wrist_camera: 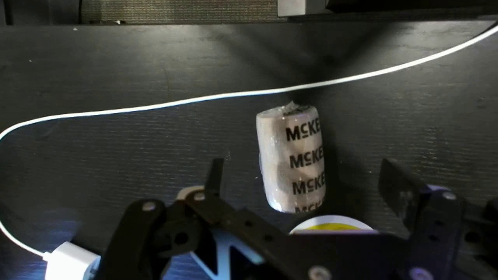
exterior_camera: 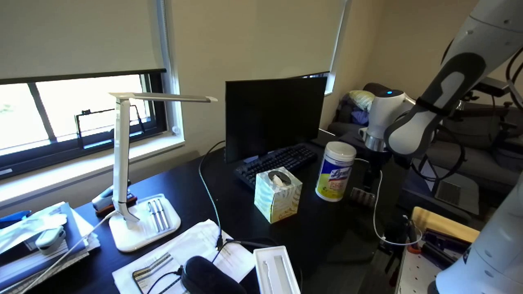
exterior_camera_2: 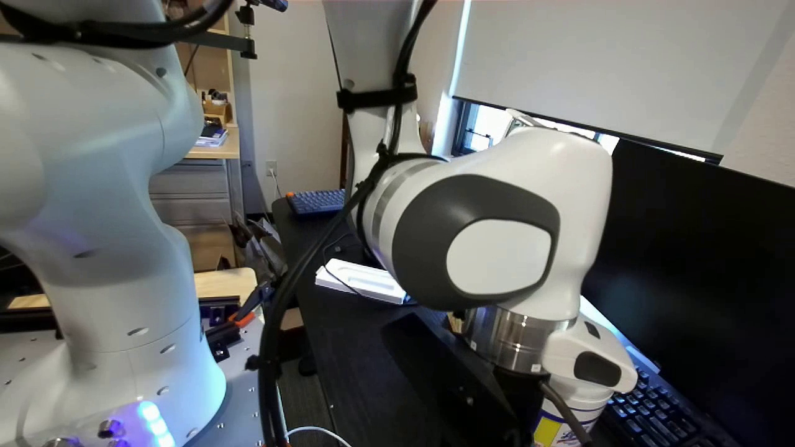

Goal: Place the eyeglass case and the brown packet on the left side of the desk then place the tissue box on the right side

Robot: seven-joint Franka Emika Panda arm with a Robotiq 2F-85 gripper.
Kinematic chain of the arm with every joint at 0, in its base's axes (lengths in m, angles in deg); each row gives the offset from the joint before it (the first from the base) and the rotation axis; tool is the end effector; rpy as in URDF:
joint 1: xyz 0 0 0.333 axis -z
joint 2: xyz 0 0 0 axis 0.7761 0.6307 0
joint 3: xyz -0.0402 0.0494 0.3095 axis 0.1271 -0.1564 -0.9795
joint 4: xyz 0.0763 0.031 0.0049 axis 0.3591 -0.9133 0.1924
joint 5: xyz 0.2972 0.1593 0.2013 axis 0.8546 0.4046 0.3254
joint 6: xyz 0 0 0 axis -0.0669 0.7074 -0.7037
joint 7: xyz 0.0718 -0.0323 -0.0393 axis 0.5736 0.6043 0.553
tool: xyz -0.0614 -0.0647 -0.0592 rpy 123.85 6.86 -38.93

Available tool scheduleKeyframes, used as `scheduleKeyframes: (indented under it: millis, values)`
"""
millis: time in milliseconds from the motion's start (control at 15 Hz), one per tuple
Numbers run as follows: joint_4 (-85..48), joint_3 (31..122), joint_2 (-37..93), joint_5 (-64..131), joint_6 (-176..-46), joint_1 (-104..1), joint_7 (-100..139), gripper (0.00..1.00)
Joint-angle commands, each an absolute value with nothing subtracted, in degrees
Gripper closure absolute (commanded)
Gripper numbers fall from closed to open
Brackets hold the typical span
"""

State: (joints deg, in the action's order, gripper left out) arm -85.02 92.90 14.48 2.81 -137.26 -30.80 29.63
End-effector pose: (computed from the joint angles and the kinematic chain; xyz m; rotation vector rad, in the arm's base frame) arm 0.3013 -0.2233 0.1944 2.9597 -0.0742 -0.1388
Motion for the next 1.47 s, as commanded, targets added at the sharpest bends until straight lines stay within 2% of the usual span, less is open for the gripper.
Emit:
scheduleKeyframes:
  millis: [0, 467, 800, 867, 933, 1067, 1400]
  values:
    - [-85.0, 93.5, 20.3, 8.7, -143.3, -29.9, 35.8, 0.0]
    - [-81.4, 90.4, 28.1, 18.8, -148.4, -27.6, 45.6, 0.0]
    - [-77.1, 84.1, 32.9, 22.5, -147.5, -21.9, 53.6, 0.0]
    - [-76.4, 83.1, 33.8, 22.7, -147.5, -20.9, 54.8, 0.05]
    - [-75.7, 82.5, 34.6, 22.6, -147.4, -20.4, 55.3, 0.26]
    - [-74.8, 81.8, 35.9, 22.0, -147.4, -19.5, 56.1, 0.31]
    - [-74.2, 82.1, 36.2, 21.8, -146.3, -19.9, 55.0, 0.64]
